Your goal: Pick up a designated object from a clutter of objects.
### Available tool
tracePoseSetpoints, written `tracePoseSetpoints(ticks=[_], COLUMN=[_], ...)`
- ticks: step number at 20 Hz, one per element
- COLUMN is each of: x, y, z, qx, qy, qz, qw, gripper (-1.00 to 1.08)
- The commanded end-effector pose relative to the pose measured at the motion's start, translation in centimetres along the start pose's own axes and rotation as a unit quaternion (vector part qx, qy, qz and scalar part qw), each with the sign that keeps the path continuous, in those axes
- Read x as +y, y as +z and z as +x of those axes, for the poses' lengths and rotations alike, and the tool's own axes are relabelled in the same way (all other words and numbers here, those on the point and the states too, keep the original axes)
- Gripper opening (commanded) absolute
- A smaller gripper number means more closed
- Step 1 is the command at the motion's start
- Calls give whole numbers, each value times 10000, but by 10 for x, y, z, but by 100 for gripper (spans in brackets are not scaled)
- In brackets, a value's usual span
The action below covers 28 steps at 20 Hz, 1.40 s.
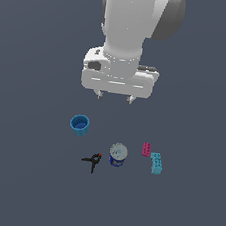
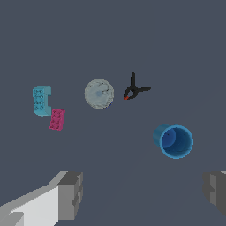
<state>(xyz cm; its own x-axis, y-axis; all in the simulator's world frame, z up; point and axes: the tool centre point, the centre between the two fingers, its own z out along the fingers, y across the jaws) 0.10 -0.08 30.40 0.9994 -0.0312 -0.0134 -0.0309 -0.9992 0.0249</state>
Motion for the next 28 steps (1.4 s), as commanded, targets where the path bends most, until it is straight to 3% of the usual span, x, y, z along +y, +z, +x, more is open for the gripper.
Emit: tracePoseSetpoints(ticks=[1,7,13,20,28], x=[0,-17,-14,1,35], y=[0,-1,3,29,86], z=[0,3,3,6,5], qx=[0,22,27,57,120], qy=[0,-171,-157,-80,74], qz=[0,14,8,-30,-117], qw=[10000,9999,9999,9999,9998], gripper=[28,28,28,28,28])
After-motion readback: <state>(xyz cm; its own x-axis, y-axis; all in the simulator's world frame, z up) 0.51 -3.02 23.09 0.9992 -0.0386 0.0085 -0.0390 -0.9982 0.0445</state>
